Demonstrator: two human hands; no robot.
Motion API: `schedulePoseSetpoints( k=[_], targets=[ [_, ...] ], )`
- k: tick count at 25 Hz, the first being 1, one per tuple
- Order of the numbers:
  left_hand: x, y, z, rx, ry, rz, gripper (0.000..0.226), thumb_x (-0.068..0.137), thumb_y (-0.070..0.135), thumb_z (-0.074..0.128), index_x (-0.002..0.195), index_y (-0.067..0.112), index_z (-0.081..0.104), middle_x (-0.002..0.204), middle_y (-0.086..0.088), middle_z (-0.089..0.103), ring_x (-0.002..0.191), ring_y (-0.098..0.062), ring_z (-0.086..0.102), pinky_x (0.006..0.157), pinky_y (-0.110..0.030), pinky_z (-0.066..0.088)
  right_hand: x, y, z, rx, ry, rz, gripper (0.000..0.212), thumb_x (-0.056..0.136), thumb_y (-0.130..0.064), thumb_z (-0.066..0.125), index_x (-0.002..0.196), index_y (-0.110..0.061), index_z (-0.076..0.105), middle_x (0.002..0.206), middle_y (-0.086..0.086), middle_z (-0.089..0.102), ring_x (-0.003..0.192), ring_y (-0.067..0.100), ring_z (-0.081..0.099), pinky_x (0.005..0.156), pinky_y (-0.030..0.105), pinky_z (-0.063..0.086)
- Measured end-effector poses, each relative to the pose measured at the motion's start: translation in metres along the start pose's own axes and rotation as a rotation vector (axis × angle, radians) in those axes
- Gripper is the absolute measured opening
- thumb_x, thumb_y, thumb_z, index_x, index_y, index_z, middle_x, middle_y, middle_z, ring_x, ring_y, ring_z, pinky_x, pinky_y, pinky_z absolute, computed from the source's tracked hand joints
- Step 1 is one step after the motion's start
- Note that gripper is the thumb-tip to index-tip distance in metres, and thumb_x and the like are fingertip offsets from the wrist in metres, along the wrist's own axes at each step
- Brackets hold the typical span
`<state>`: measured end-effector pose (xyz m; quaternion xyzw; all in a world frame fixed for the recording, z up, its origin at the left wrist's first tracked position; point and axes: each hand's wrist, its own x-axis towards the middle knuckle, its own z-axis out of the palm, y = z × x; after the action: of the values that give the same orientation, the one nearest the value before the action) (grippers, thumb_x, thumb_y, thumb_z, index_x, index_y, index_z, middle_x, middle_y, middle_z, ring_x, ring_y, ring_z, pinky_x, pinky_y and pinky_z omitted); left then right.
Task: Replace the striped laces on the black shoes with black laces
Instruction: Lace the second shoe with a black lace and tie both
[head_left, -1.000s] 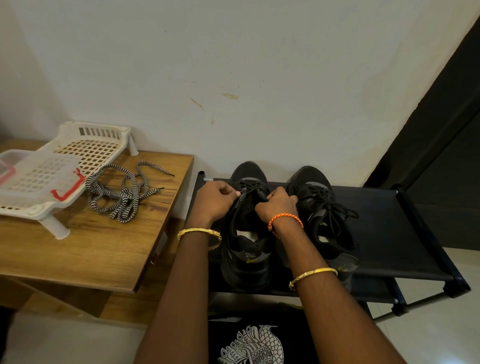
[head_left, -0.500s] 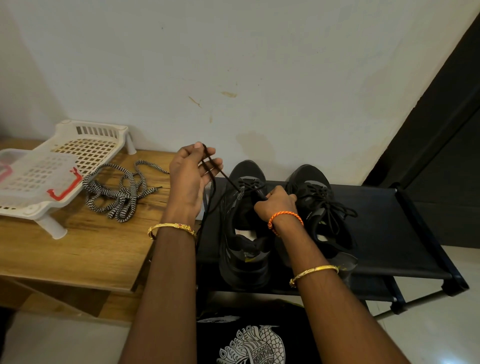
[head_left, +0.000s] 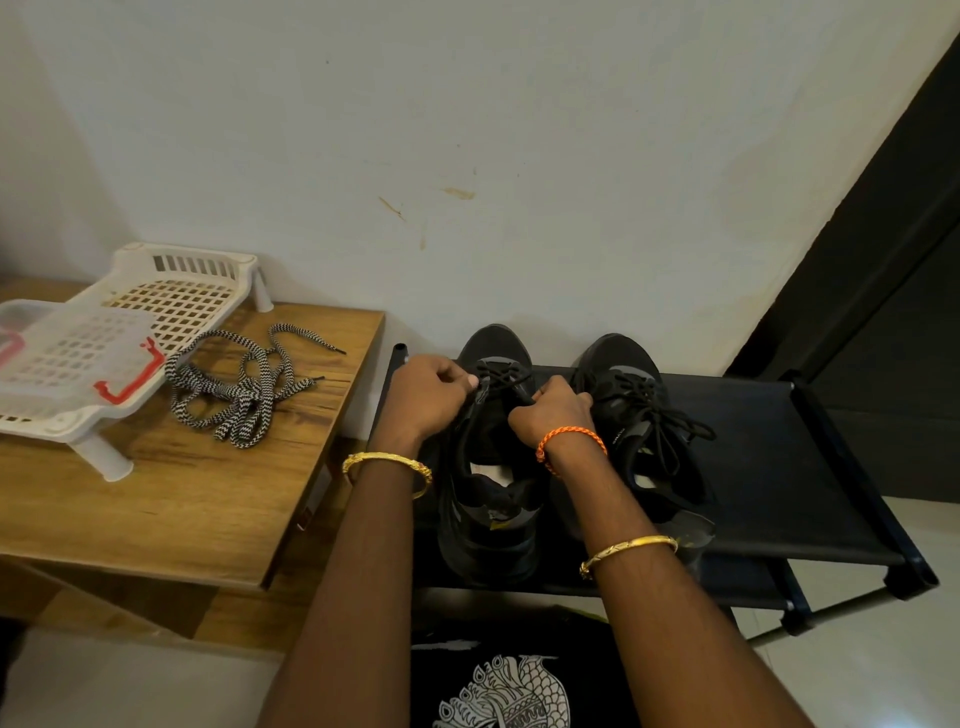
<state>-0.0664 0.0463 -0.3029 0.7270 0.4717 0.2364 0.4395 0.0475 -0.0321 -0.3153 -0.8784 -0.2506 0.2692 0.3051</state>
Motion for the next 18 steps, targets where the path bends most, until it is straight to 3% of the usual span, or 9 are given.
schedulePoseSetpoints(
  k=[4,8,10,13,15,18],
  targets=[
    [0.001,0.008,-0.010,-0.426,0.114,-0.032,0.019,0.093,0.013,0.055,0.075,0.014,0.060,0.086,0.004,0.068,0.085,-0.010,0.064,0.072,-0.025,0.047,0.002,0.001,-0.001,-0.015,0.005,0.002,0.046,0.080,-0.020,0.063,0.122,-0.011,0.045,0.133,0.016,0.032,0.097,0.032,0.055,0.073,0.034,0.046],
    [-0.001,0.010,-0.011,-0.773,-0.006,-0.156,0.017,0.098,0.010,0.047,0.083,0.012,0.053,0.086,-0.003,0.069,0.075,-0.015,0.068,0.069,-0.030,0.059,-0.001,0.000,-0.001,-0.022,0.004,0.007,0.048,0.081,-0.021,0.063,0.124,-0.011,0.044,0.135,0.017,0.031,0.099,0.033,0.056,0.077,0.035,0.048],
    [0.000,0.007,-0.009,-0.672,0.008,-0.191,0.015,0.096,0.013,0.051,0.081,0.013,0.053,0.077,-0.004,0.063,0.067,-0.013,0.063,0.061,-0.024,0.058,-0.002,-0.001,-0.001,-0.022,0.004,0.009,0.050,0.081,-0.021,0.063,0.126,-0.011,0.044,0.136,0.016,0.030,0.100,0.033,0.056,0.076,0.034,0.047],
    [0.000,-0.001,-0.005,-0.238,-0.045,-0.218,0.019,0.091,0.027,0.062,0.078,0.015,0.056,0.065,-0.001,0.055,0.053,-0.008,0.052,0.043,-0.016,0.047,-0.004,-0.003,-0.001,-0.017,0.002,0.006,0.050,0.081,-0.021,0.064,0.126,-0.011,0.044,0.135,0.016,0.031,0.101,0.033,0.055,0.073,0.033,0.045],
    [0.001,-0.004,0.000,-0.099,-0.113,-0.191,0.021,0.091,0.030,0.061,0.077,0.016,0.059,0.065,0.000,0.055,0.056,-0.010,0.051,0.046,-0.018,0.044,-0.005,-0.003,-0.002,-0.032,0.012,0.000,0.050,0.081,-0.022,0.064,0.126,-0.011,0.044,0.135,0.016,0.031,0.103,0.033,0.054,0.074,0.033,0.046],
    [0.004,-0.006,0.002,-0.176,-0.086,-0.161,0.022,0.094,0.021,0.056,0.073,0.016,0.060,0.071,-0.001,0.058,0.063,-0.011,0.053,0.058,-0.022,0.049,-0.007,-0.004,-0.001,-0.043,0.006,-0.005,0.050,0.082,-0.020,0.063,0.126,-0.010,0.043,0.136,0.017,0.030,0.103,0.034,0.054,0.074,0.034,0.045]
  ],
)
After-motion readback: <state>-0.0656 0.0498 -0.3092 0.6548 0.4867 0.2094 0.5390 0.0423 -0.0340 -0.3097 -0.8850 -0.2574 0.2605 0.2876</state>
